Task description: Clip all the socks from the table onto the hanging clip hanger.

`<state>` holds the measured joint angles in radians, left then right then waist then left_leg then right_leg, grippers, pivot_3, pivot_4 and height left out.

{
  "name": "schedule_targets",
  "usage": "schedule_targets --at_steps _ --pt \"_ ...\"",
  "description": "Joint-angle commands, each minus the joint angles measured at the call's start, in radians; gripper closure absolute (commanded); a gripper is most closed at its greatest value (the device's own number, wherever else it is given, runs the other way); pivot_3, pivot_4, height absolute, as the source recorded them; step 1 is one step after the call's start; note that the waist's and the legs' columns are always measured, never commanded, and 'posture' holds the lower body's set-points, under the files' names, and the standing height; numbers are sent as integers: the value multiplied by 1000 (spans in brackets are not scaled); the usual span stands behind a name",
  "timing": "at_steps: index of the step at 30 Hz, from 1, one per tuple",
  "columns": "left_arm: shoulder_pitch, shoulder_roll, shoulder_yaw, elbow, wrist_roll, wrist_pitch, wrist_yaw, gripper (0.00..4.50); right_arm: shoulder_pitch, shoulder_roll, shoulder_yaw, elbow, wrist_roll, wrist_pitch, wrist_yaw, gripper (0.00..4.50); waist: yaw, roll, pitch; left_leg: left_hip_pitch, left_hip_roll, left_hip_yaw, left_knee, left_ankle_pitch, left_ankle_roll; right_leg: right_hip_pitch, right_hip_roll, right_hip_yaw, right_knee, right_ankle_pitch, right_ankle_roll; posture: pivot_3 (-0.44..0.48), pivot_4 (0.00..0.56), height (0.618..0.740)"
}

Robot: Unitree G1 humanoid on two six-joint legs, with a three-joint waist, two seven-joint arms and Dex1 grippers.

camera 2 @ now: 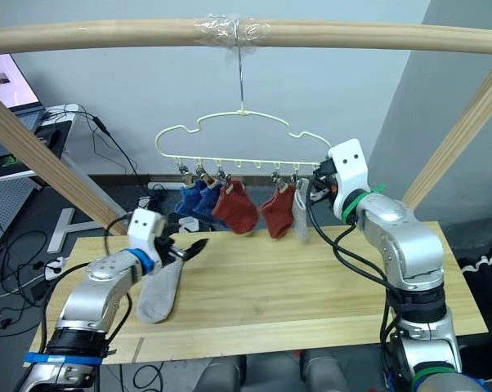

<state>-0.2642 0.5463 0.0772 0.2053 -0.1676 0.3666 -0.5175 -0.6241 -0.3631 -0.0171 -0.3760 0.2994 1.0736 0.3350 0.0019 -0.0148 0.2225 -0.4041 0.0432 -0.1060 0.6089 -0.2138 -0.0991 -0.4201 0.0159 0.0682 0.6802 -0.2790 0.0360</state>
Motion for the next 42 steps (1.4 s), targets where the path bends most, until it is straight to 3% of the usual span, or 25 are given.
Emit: schedule_targets --at_steps 1,14,18,26,30,34,42 --pt "0 -1 56 76 21 -3 72 116 -11 -27 -23 -27 21 35 10 4494 3 0 0 0 0 0 0 0 0 0 0 0 0 0 0 149 217 740" --pt "-25 -17 79 258 -2 144 94 116 -44 -45 -41 4 31 40 -14 4494 5 0 0 0 0 0 0 0 0 0 0 -1 0 0 0 136 225 740" --pt "-38 -5 53 310 3 145 40 866 -45 -52 -46 9 32 41 -18 4500 2 0 0 2 0 0 0 0 0 1 0 0 1 0 0 131 224 740" --pt "-33 -21 54 280 -17 157 -1 3168 -43 -56 -51 10 35 40 -20 4500 3 0 0 2 0 1 0 0 0 2 -1 0 1 0 0 124 221 740" --pt "-13 -35 -2 172 -7 134 -53 4342 -51 -48 -64 16 43 50 -22 4500 4 0 0 2 0 0 0 0 0 2 -1 0 0 0 0 128 215 740" --pt "13 -105 -37 -53 -73 211 -69 4485 -75 -38 -87 27 57 86 -26 4500 6 0 0 1 -1 0 0 0 0 1 -1 0 0 0 0 133 211 740" --pt "-44 -319 -34 -444 -378 525 -46 4485 -169 36 -211 50 123 273 -68 4500 4 -1 0 -1 0 -1 1 0 0 1 -1 -1 0 1 -1 129 200 740"
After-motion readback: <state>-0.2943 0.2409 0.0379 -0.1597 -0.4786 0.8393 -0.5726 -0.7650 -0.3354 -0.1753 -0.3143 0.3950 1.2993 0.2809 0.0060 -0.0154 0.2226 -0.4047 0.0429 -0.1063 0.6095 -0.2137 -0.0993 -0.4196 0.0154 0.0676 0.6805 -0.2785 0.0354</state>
